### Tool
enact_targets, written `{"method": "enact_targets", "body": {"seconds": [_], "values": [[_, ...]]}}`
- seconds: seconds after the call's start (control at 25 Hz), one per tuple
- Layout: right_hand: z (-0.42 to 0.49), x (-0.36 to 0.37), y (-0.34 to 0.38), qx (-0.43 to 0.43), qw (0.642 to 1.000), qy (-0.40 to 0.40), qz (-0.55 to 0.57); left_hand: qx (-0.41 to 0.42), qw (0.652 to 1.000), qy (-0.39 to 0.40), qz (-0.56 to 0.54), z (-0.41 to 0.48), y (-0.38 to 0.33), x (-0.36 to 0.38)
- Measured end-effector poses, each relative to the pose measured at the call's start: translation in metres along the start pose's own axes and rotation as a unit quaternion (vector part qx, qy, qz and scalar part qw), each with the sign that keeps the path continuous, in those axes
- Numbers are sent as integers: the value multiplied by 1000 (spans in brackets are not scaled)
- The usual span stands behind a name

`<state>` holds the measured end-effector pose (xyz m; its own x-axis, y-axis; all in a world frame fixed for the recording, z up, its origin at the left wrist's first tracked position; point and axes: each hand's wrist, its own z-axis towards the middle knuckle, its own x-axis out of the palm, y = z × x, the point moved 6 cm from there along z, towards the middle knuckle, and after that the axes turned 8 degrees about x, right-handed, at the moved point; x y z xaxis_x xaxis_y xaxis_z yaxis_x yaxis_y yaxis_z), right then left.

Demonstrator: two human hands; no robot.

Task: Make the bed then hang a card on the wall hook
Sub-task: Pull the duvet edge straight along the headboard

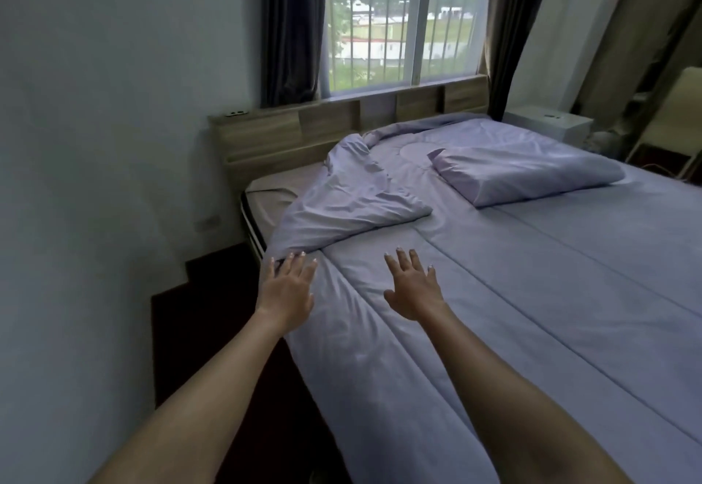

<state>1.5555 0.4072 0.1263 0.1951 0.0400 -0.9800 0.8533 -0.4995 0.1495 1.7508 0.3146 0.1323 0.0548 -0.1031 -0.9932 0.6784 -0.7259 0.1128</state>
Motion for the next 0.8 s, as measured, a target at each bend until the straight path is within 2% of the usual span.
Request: {"method": "enact_targets", "body": {"seconds": [0.24,0.4,0.56,0.72,0.8], "values": [[155,46,-3,99,994,51,14,64,997,49,13,141,66,60],[243,39,35,96,991,79,55,82,996,26,15,211,117,71],[303,43,44,122,980,77,135,109,990,93,-3,262,137,122],[331,89,-7,262,938,90,210,184,974,134,6,319,140,174],[344,110,-26,340,890,57,299,198,967,158,-11,348,141,200]]}}
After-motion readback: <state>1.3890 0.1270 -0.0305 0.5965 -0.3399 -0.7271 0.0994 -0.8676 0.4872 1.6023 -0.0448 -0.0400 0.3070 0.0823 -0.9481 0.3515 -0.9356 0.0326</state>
